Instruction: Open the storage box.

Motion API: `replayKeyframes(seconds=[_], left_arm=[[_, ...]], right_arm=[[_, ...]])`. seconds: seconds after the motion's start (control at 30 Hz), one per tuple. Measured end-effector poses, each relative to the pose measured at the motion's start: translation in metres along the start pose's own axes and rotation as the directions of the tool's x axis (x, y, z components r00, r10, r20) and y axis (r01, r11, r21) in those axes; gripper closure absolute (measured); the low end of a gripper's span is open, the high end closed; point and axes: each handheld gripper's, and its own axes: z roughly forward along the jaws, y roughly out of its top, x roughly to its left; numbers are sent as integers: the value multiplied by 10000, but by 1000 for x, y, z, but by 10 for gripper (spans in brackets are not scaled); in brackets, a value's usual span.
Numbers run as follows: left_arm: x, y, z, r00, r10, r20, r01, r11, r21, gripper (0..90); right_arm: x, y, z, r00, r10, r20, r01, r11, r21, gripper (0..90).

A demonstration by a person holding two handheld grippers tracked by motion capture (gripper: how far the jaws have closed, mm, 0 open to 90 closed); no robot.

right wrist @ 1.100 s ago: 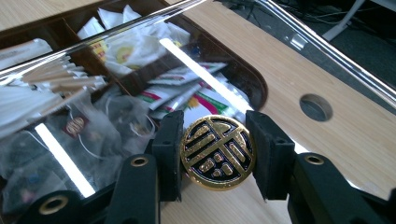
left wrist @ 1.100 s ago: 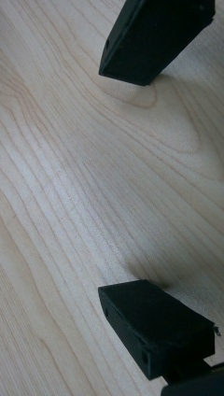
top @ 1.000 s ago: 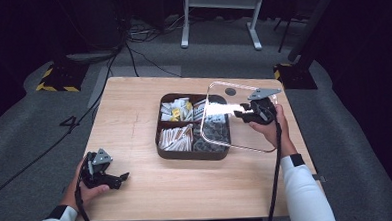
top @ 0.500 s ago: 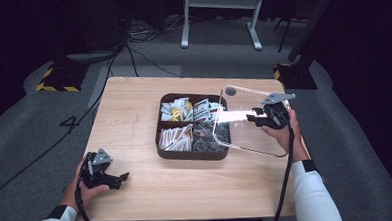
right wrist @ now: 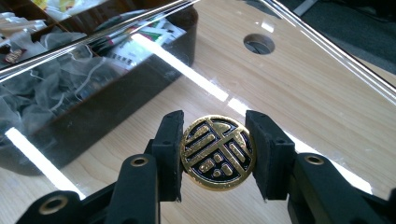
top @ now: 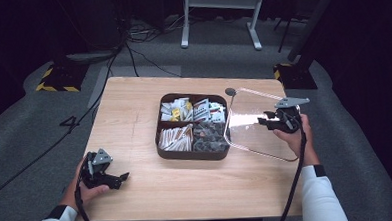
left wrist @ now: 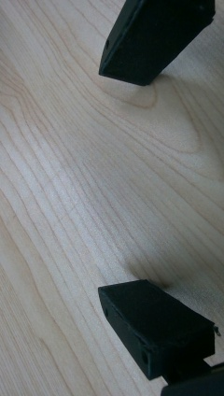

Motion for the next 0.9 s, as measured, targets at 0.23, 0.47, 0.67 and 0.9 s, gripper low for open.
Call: replayKeyframes(seconds=[0.23, 0.47, 0.67, 0.9], left_arm=[[0, 0, 0, 10000, 8, 1, -8, 10000, 9, 5], [0, 0, 0, 10000, -2, -1, 2, 10000, 1, 5], [0, 0, 0, 10000, 6, 3, -6, 10000, 8, 5], [0, 0, 0, 10000, -2, 0, 2, 10000, 2, 5]], right_arm=[[-7, -12, -4, 9999, 152, 24, -152, 9998, 160, 595], [-14, -23, -7, 9997, 239, 75, -241, 9994, 257, 595], [-19, -34, -3, 9995, 262, 197, -272, 9981, 546, 595], [-19, -42, 6, 9996, 259, 132, -270, 9957, 881, 595]])
